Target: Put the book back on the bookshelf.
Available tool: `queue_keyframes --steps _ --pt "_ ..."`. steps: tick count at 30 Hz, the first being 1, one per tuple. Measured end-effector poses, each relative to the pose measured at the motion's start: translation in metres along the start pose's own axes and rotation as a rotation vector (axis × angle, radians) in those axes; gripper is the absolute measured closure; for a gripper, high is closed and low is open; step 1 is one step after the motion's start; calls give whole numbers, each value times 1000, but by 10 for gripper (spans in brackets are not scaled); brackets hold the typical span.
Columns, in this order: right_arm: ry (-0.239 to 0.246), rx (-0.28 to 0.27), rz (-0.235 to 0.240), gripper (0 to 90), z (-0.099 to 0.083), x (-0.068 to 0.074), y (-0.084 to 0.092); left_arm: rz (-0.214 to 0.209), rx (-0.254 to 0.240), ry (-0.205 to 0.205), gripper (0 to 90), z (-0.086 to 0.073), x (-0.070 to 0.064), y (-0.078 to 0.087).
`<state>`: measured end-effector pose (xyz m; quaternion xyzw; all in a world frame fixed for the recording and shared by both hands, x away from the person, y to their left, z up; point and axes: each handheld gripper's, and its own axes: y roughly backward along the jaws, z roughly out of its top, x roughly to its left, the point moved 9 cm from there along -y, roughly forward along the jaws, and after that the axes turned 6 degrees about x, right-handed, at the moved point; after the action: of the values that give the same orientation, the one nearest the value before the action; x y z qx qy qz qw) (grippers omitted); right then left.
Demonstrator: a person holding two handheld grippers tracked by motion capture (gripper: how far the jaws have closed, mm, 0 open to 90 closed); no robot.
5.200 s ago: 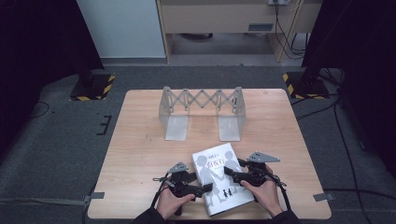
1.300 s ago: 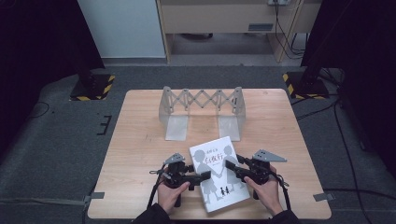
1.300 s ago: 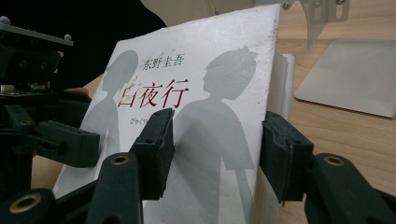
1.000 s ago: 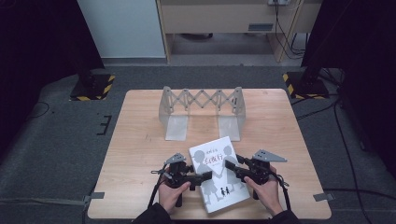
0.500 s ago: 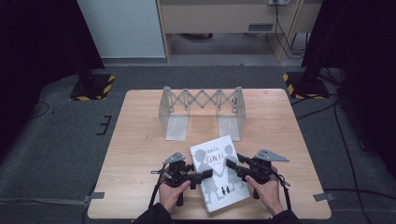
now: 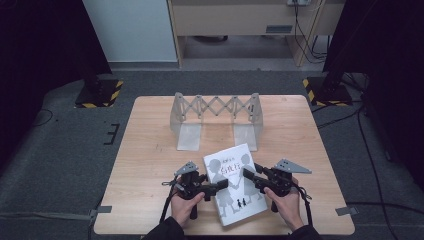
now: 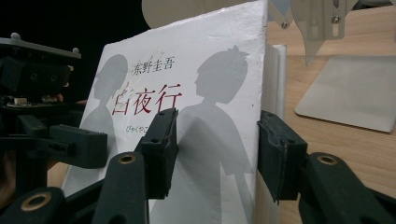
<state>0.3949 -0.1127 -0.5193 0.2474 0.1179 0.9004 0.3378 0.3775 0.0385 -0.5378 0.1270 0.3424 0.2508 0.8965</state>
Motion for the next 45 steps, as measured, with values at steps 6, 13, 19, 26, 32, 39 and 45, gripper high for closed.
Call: queue_keyframes --steps 6,13,19,26,32,39,45 --pt "4 -1 -2 521 0 -1 1 4 -13 1 287 2 0 -2" --pt "1 -4 14 533 0 1 0 -17 0 -11 265 -1 -4 -12" --pt "-11 -4 24 526 0 5 -2 -36 -62 19 308 0 -5 -11" --pt "-15 -10 15 527 0 4 -3 6 -81 7 258 1 -4 -14" --pt "-19 -14 11 527 -1 4 -4 44 -73 -61 176 -2 -4 -19" --pt "-19 -11 6 527 -2 3 -5 21 -105 -12 134 -1 -4 -21" --pt "-15 -4 8 527 -2 2 -4 10 -108 -3 209 -2 -2 -19"
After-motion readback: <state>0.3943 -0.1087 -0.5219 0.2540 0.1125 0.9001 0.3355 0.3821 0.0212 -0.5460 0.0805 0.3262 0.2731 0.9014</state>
